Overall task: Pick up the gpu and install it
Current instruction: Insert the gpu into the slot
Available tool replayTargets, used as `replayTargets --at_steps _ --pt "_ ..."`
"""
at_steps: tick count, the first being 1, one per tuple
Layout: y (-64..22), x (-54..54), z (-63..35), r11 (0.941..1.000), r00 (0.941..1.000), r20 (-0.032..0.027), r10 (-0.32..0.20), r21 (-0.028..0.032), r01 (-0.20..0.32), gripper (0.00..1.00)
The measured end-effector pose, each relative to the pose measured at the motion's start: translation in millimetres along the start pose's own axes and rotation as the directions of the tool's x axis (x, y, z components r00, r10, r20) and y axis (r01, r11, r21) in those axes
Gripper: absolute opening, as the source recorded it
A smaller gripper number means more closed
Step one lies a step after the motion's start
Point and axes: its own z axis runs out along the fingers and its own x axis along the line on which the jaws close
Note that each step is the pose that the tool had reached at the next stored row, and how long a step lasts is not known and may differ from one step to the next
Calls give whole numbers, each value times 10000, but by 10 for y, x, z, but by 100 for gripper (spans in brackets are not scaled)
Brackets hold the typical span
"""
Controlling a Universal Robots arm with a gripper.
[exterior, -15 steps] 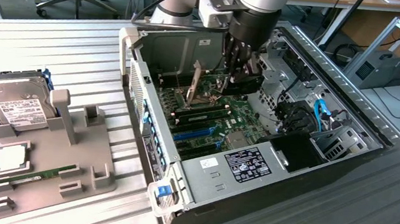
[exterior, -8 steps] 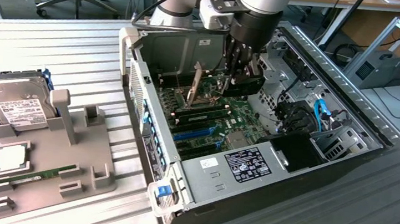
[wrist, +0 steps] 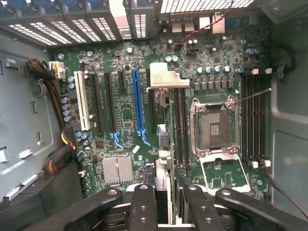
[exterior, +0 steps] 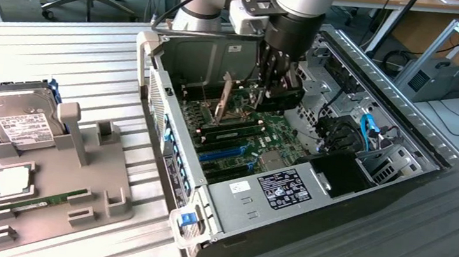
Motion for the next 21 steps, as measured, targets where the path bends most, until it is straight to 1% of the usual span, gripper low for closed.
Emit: replayTargets --at_steps 21 --pt "-7 92 3 10000 10000 1 0 0 0 27"
